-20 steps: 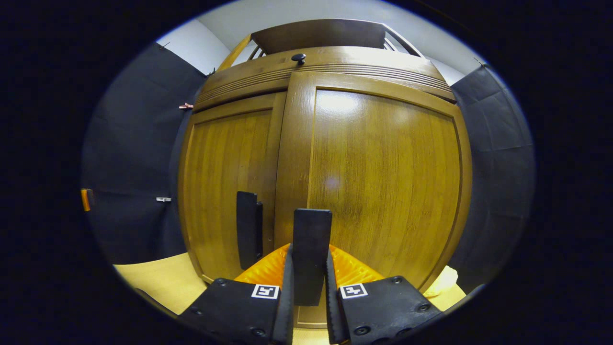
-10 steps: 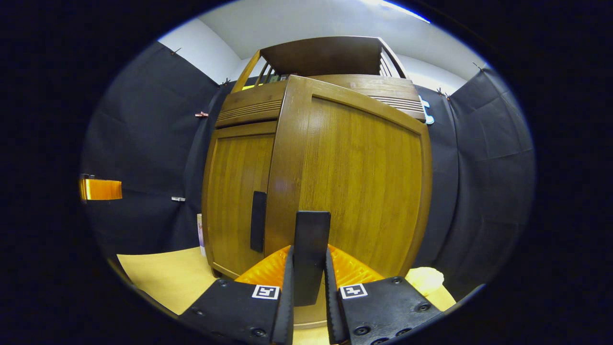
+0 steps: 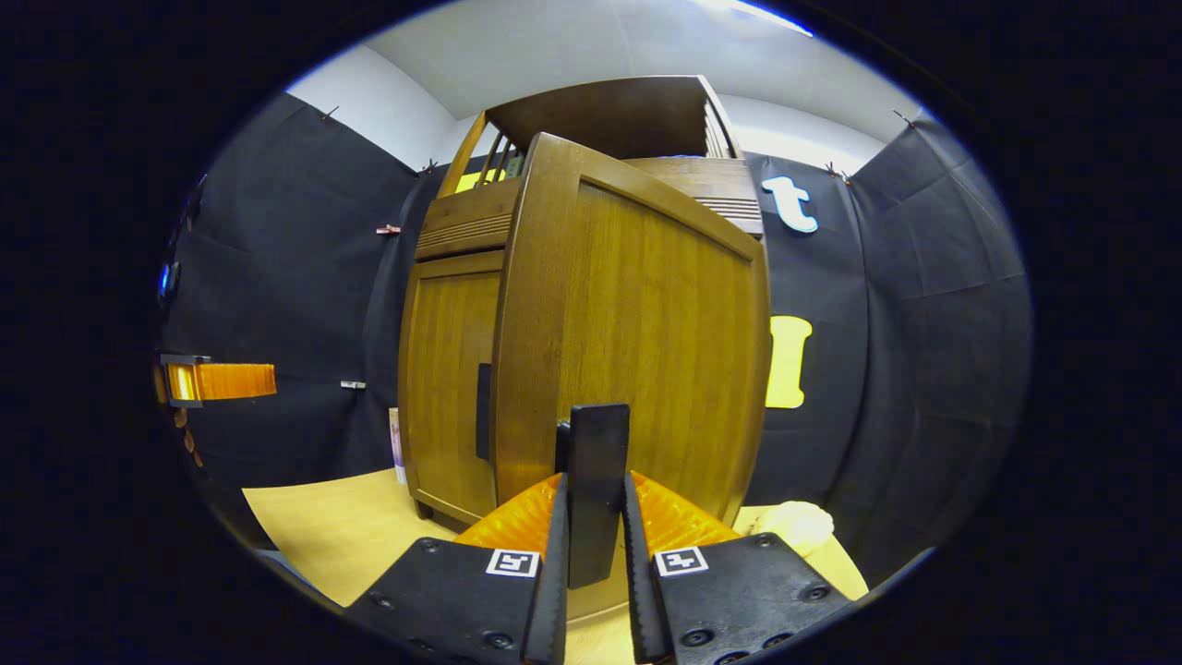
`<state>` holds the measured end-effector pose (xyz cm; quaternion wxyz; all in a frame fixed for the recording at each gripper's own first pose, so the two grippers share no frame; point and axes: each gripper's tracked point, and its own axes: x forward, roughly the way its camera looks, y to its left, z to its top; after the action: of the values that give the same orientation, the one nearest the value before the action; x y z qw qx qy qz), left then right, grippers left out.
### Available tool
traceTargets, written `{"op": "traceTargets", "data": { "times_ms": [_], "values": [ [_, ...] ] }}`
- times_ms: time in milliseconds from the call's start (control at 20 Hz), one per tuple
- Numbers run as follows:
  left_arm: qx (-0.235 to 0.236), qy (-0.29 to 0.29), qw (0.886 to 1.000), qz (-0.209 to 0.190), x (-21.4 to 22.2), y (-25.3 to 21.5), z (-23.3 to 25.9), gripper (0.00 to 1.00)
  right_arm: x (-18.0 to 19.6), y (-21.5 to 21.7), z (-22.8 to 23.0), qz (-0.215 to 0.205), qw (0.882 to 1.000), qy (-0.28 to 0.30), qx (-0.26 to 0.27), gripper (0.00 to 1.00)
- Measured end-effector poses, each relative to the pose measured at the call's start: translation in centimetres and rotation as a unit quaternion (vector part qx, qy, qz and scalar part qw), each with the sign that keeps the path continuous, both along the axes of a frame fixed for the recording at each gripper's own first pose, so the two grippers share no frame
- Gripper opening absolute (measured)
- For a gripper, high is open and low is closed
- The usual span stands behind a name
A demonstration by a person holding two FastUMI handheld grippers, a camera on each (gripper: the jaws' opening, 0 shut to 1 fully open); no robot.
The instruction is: Open the right door of the double-door shoe cabinet with the right hand, and open the left door with the left hand.
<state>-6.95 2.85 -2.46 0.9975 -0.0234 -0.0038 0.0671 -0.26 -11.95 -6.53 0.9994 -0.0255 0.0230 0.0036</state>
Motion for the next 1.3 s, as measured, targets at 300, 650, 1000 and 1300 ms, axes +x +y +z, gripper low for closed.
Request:
{"op": "traceTargets", "data": {
  "times_ms": [300,650,1000,1300],
  "values": [
    [-0.034,-0.001,0.999,-0.043,3.0,-3.6,-1.0,0.78,-3.3,-4.4,0.7,-0.03,1.0,0.001,-0.007,0.27],
    [-0.016,-0.019,0.998,-0.056,6.3,-5.7,-0.8,0.78,-5.1,-9.0,2.4,-0.076,0.996,-0.014,-0.034,0.26],
    [0.013,-0.04,0.997,-0.062,11.4,-6.5,-0.7,0.78,-6.9,-11.6,0.6,-0.097,0.995,0.01,-0.027,0.19],
    [0.024,-0.025,0.998,-0.046,17.9,-5.1,-2.2,0.82,-8.8,-14.7,0.8,-0.136,0.99,0.007,-0.045,0.16]
  ]
}}
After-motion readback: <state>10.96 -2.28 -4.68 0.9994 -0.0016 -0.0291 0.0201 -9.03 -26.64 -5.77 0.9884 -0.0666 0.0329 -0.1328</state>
